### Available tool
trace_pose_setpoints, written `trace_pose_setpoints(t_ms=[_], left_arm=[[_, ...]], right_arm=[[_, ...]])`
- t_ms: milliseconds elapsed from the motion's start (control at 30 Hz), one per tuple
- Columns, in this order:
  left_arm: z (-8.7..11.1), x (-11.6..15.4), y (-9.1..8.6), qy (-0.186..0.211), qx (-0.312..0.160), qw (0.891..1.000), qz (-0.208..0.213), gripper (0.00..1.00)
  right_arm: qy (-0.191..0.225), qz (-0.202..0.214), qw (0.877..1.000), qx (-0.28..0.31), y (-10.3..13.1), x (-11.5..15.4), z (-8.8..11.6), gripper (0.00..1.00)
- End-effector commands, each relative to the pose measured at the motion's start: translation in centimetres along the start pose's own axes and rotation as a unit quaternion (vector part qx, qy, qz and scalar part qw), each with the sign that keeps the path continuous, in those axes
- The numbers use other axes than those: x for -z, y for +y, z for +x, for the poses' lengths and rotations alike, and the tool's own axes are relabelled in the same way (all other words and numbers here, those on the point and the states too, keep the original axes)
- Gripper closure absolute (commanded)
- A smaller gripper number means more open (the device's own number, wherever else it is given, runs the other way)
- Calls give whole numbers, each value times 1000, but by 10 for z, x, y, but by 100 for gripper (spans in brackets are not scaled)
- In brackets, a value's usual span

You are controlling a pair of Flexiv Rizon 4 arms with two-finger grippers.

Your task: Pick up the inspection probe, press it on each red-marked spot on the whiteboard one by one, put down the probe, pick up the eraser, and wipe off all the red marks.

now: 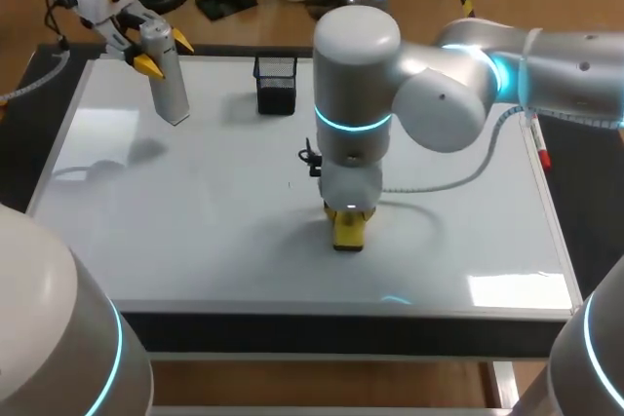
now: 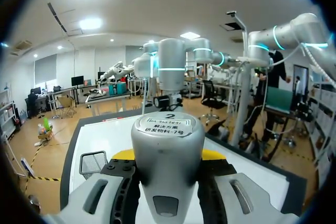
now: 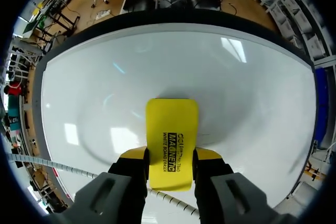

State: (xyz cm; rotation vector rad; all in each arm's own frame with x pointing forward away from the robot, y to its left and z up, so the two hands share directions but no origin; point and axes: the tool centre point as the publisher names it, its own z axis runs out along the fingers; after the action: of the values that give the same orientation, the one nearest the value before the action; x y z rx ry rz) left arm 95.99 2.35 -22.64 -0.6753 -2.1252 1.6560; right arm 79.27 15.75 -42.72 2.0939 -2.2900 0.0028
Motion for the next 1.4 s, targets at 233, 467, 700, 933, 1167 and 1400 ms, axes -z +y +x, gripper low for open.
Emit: trace_pose_setpoints(t_ms=[233,467,700,933,1167,1400], left_arm=[[-1,2,0,3,0,1000,0,100],[-1,2,0,3,0,1000,0,100],[-1,2,0,3,0,1000,0,100],[-1,2,0,3,0,1000,0,100],[-1,2,0,3,0,1000,0,100],[-1,2,0,3,0,1000,0,100]], right_arm=[[-5,3,1000,-2,-8,6,27,100],[-3,-13,999,30,-15,24,26,100],[-9,-17,999,41,-31,43,27,100],[-20,-1,999,28,-41,58,28,100],[-20,-1,999,28,-41,58,28,100],[-20,-1,999,28,-41,58,28,100]])
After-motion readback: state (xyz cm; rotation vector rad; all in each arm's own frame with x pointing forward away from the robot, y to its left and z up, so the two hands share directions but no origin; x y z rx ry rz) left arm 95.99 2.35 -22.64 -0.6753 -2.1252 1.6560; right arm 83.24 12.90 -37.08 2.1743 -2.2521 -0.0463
